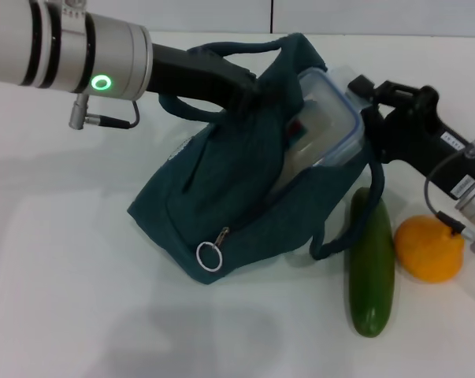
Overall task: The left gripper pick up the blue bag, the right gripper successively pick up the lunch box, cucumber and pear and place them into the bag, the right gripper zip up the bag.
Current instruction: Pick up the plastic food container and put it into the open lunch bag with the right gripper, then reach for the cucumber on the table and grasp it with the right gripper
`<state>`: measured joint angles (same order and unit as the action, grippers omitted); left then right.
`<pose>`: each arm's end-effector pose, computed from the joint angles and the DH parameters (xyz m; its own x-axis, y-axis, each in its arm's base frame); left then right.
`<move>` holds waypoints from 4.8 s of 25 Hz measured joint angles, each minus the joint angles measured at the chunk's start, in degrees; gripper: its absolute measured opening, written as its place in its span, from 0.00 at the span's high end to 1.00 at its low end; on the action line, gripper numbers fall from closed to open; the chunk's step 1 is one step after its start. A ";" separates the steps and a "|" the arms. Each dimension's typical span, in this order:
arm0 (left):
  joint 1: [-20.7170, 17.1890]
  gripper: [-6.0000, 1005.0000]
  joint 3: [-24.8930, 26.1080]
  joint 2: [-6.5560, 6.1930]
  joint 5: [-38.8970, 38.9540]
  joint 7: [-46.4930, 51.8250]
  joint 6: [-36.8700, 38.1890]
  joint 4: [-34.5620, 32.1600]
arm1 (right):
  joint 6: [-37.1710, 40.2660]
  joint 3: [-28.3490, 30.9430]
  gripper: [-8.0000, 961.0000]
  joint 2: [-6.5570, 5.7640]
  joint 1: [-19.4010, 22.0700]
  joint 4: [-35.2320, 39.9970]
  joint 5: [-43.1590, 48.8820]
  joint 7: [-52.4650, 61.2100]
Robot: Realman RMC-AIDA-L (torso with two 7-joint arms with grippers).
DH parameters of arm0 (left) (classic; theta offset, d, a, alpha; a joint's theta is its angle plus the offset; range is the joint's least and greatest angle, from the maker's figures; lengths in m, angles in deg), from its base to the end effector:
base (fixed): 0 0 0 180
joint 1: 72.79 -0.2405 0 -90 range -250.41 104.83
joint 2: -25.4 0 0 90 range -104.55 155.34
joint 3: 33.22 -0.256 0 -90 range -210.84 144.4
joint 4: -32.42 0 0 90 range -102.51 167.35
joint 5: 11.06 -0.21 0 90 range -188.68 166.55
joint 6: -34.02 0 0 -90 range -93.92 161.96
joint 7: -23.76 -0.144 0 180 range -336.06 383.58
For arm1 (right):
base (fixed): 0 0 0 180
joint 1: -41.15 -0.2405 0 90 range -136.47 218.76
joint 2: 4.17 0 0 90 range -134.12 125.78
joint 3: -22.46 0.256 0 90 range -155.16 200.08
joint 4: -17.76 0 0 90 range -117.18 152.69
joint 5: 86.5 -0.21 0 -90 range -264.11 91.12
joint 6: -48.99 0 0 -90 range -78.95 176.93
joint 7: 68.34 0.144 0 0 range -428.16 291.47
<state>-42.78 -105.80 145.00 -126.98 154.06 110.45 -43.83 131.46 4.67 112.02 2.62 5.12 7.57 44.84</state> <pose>-0.1333 0.3654 0.0095 0.8232 0.4626 0.3293 0.5388 -0.8194 -0.1958 0.2271 0.3308 -0.0604 -0.5116 -0.7417 -0.4338 -0.5892 -0.0647 0.8054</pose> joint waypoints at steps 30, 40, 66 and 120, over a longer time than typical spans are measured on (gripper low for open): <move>3.48 0.94 5.54 -0.44 9.45 1.08 9.54 8.35 | 2.76 4.60 0.86 -0.01 -0.63 4.20 11.95 -5.63; 4.02 0.94 8.37 -0.72 9.26 1.17 9.68 8.64 | 0.70 4.54 0.85 0.00 -2.02 6.03 15.78 -5.90; 4.30 0.94 14.71 -0.53 5.53 -0.50 8.52 11.07 | 22.36 5.02 0.64 -0.75 8.22 20.78 10.53 -29.74; 1.08 0.94 17.00 -0.12 14.39 -8.08 2.38 19.49 | 36.76 -29.79 0.20 -7.97 1.03 85.45 24.92 -0.88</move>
<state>-41.70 -88.80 144.88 -112.59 145.98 112.83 -24.34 168.22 -25.12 104.05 3.65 90.56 32.49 43.96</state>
